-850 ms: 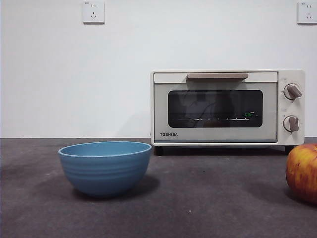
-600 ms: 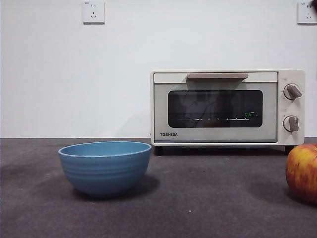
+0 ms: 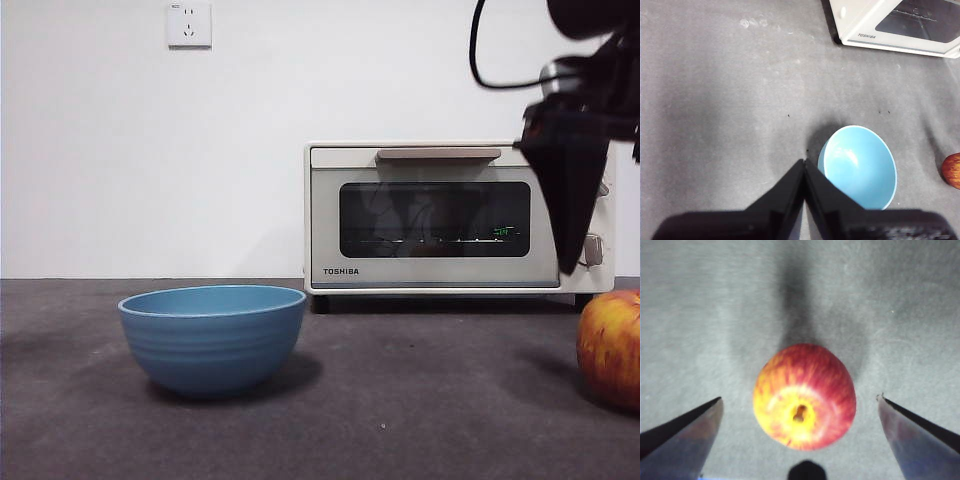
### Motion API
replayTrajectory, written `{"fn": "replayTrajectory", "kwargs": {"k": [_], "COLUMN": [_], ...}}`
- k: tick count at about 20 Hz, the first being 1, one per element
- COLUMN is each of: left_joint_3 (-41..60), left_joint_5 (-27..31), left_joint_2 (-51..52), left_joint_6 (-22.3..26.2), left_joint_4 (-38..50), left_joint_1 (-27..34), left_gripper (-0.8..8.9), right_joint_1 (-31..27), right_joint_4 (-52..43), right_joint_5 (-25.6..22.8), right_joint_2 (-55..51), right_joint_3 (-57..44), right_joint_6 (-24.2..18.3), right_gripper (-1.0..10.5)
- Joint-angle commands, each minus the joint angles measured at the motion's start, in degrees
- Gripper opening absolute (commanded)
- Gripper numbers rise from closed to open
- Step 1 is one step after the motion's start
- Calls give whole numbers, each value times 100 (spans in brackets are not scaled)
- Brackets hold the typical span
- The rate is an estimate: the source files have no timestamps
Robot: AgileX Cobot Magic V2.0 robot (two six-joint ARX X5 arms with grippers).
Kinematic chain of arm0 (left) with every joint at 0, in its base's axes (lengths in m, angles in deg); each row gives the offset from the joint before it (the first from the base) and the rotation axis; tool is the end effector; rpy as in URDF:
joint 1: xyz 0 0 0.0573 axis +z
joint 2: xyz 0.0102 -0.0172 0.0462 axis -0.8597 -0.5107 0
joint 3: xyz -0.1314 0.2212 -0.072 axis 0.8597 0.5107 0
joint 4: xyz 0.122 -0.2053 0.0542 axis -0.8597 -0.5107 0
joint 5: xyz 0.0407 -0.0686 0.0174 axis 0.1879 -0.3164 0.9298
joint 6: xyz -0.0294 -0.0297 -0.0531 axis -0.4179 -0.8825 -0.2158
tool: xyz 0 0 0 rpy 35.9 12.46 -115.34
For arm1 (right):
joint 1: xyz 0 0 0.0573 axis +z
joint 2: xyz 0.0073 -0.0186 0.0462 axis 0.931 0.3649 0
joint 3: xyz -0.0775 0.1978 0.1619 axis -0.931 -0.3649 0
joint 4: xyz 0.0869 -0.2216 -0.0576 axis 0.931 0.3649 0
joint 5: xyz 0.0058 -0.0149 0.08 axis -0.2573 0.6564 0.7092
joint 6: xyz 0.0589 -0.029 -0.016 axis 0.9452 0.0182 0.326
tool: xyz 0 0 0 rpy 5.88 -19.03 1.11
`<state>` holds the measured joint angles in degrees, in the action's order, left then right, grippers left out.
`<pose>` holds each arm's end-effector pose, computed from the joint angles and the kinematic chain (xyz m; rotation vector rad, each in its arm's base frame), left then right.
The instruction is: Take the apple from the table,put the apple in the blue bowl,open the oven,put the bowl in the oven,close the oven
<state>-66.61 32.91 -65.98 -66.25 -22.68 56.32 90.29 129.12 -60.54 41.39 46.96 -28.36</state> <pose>0.1693 -0.0268 0.2871 -0.3273 0.8001 -0.3168 0.2160 0.0877 0.2158 0.0369 1.3960 0.1160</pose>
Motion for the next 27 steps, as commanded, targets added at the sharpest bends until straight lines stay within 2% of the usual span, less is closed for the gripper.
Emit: {"fn": "replayTrajectory", "kwargs": {"k": [1,7,11,14,15,18,21,27], "left_joint_3": [-2,-2,-2,-2,-2,-2,-2,-2], "left_joint_5": [0,20,22,20,20,17,20,20], "left_joint_2": [9,9,9,9,9,9,9,2], "left_joint_6": [85,87,103,107,107,105,105,105], "left_joint_4": [9,17,31,28,28,24,55,103], "left_joint_1": [-13,-13,-13,-13,-13,-13,-13,-13], "left_gripper": [-5,-5,-5,-5,-5,-5,-5,-5], "right_joint_1": [11,11,11,13,15,96,365,1480], "right_joint_4": [-61,-186,-205,-107,-94,-44,452,501], "right_joint_5": [-7,-4,24,20,20,13,22,28], "right_joint_2": [254,787,1051,1113,1108,968,866,1010], "right_joint_3": [-17,-17,-17,-17,-17,129,907,2765], "right_joint_6": [133,155,153,140,122,122,111,107], "right_gripper": [567,545,340,26,-8,-8,-8,-8]}}
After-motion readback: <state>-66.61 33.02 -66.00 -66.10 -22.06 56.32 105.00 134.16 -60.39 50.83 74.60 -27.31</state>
